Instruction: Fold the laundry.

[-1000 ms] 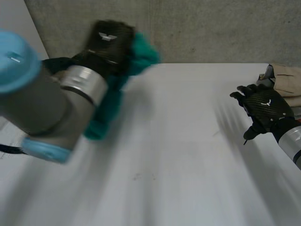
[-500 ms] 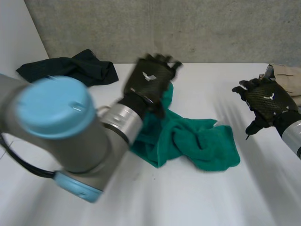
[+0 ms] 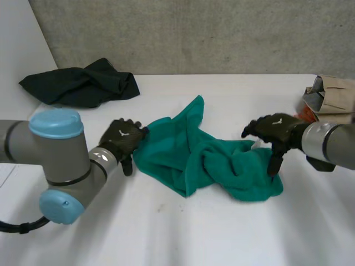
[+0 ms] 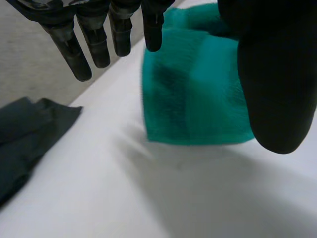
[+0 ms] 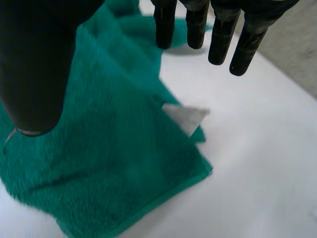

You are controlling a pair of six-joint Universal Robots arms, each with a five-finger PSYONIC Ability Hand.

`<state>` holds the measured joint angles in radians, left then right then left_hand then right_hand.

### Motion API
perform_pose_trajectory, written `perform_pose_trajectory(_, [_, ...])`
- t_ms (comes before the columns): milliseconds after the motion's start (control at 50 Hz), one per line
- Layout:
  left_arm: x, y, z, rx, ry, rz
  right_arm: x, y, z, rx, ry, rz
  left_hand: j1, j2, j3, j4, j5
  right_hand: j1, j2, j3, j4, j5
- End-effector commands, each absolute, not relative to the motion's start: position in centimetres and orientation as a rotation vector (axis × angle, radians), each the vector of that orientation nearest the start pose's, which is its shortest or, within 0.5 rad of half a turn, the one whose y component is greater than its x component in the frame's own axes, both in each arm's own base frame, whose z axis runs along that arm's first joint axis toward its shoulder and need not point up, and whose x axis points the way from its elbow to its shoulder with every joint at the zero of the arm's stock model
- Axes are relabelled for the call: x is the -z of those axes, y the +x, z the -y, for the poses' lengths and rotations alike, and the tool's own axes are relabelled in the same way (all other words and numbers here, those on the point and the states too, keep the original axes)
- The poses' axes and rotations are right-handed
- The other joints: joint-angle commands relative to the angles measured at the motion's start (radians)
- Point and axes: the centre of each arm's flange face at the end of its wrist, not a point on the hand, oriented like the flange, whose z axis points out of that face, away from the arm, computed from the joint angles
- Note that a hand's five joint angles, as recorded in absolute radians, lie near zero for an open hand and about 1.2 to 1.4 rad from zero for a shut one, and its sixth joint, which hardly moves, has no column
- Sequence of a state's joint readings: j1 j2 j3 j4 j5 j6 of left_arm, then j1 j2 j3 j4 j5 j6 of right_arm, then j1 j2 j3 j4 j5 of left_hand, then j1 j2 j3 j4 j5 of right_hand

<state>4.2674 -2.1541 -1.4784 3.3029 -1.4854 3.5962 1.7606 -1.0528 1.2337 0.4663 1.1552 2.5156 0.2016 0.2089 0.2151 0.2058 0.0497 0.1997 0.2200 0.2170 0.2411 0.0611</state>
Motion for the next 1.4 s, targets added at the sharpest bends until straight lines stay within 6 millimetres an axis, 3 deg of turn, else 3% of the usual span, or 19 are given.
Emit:
perform_pose_trajectory(20, [-12.8, -30.9, 29.5, 1.937, 1.328, -2.316, -17.0, 23.7, 30.9, 1.277, -1.355, -2.294, 0.114, 0.107, 0.101, 0.11, 0.092, -0.025, -0.046, -0.042, -0.067, -0.061])
perform_pose_trajectory(100, [-11.3, -31.8, 30.2, 1.927, 1.346, -2.316, -16.1, 23.8, 31.2, 1.272, -1.339, -2.298, 0.416, 0.409, 0.402, 0.412, 0.393, 0.248, 0.228, 0.231, 0.207, 0.212])
perform_pose_trajectory(120, [-11.0, -32.1, 30.2, 1.928, 1.36, -2.311, -16.0, 23.9, 31.5, 1.296, -1.325, -2.292, 0.67, 0.663, 0.656, 0.666, 0.647, 0.607, 0.586, 0.59, 0.565, 0.571])
perform_pose_trajectory(180, [-10.9, -32.5, 30.3, 1.937, 1.365, -2.303, -16.1, 24.0, 31.9, 1.346, -1.291, -2.282, 1.17, 1.162, 1.156, 1.165, 1.147, 1.178, 1.158, 1.161, 1.137, 1.142])
perform_pose_trajectory(260, [-12.0, -32.4, 30.7, 1.956, 1.291, -2.268, -17.3, 23.8, 32.9, 1.468, -1.243, -2.263, 1.195, 1.187, 1.181, 1.19, 1.172, 1.197, 1.176, 1.179, 1.155, 1.161])
perform_pose_trajectory(340, [-16.3, -31.6, 30.9, 2.018, 1.118, -2.17, -20.7, 23.7, 32.6, 1.617, -1.258, -2.203, 1.195, 1.187, 1.181, 1.19, 1.172, 1.197, 1.176, 1.179, 1.155, 1.161])
perform_pose_trajectory(440, [-23.9, -30.1, 29.6, 2.163, 0.961, -2.022, -25.8, 22.7, 31.7, 1.801, -1.245, -2.13, 1.195, 1.187, 1.181, 1.19, 1.172, 1.197, 1.176, 1.179, 1.155, 1.161])
perform_pose_trajectory(520, [-28.4, -28.5, 27.5, 2.203, 0.936, -1.969, -27.9, 21.8, 30.7, 1.845, -1.279, -2.131, 1.195, 1.187, 1.181, 1.19, 1.172, 1.197, 1.176, 1.179, 1.155, 1.161])
perform_pose_trajectory(600, [-30.7, -27.4, 25.5, 2.165, 0.964, -1.977, -28.9, 21.2, 28.5, 1.793, -1.455, -2.151, 1.195, 1.187, 1.181, 1.19, 1.172, 1.197, 1.176, 1.179, 1.155, 1.161])
perform_pose_trajectory(700, [-30.5, -26.8, 24.5, 2.06, 1.017, -2.039, -28.3, 20.8, 26.8, 1.686, -1.743, -2.142, 1.195, 1.187, 1.181, 1.19, 1.172, 1.197, 1.176, 1.179, 1.155, 1.161])
perform_pose_trajectory(800, [-29.3, -26.6, 24.9, 1.987, 1.032, -2.091, -27.3, 20.8, 27.2, 1.673, -1.813, -2.153, 1.195, 1.187, 1.181, 1.19, 1.172, 1.197, 1.176, 1.179, 1.155, 1.161])
perform_pose_trajectory(960, [-23.8, -26.2, 28.6, 1.794, 1.023, -2.226, -22.4, 21.0, 30.3, 1.584, -1.757, -2.244, 1.195, 1.187, 1.181, 1.19, 1.172, 1.197, 1.176, 1.179, 1.155, 1.161])
perform_pose_trajectory(1040, [-22.2, -27.5, 31.5, 1.823, 1.013, -2.206, -21.1, 21.5, 34.1, 1.732, -1.657, -2.265, 1.195, 1.187, 1.181, 1.19, 1.172, 1.197, 1.176, 1.179, 1.155, 1.161])
perform_pose_trajectory(1100, [-24.8, -29.0, 35.0, 2.034, 0.925, -2.043, -22.6, 22.5, 36.4, 1.959, -1.581, -2.183, 1.195, 1.187, 1.181, 1.19, 1.172, 1.197, 1.176, 1.179, 1.155, 1.161])
perform_pose_trajectory(1180, [-32.3, -30.0, 37.6, 2.405, 0.715, -1.702, -28.8, 24.7, 39.3, 2.482, -1.303, -1.883, 1.195, 1.187, 1.181, 1.19, 1.172, 1.197, 1.176, 1.179, 1.155, 1.161])
perform_pose_trajectory(1200, [-35.6, -30.4, 37.7, 2.557, 0.618, -1.536, -31.1, 25.1, 39.7, 2.641, -1.174, -1.742, 1.195, 1.187, 1.181, 1.19, 1.172, 1.197, 1.176, 1.179, 1.155, 1.161])
perform_pose_trajectory(1280, [-41.1, -30.0, 36.1, 2.76, 0.446, -1.265, -37.2, 24.6, 39.2, 2.925, -0.863, -1.365, 1.195, 1.187, 1.181, 1.19, 1.172, 1.197, 1.176, 1.179, 1.155, 1.161])
perform_pose_trajectory(1340, [-42.2, -29.5, 34.9, 2.784, 0.423, -1.24, -38.2, 24.1, 38.2, 2.919, -0.799, -1.311, 1.195, 1.187, 1.181, 1.19, 1.172, 1.197, 1.176, 1.179, 1.155, 1.161])
perform_pose_trajectory(1400, [-40.4, -29.1, 34.1, 2.745, 0.467, -1.333, -36.6, 24.2, 38.0, 2.838, -0.829, -1.381, 1.195, 1.187, 1.181, 1.19, 1.172, 1.197, 1.176, 1.179, 1.155, 1.161])
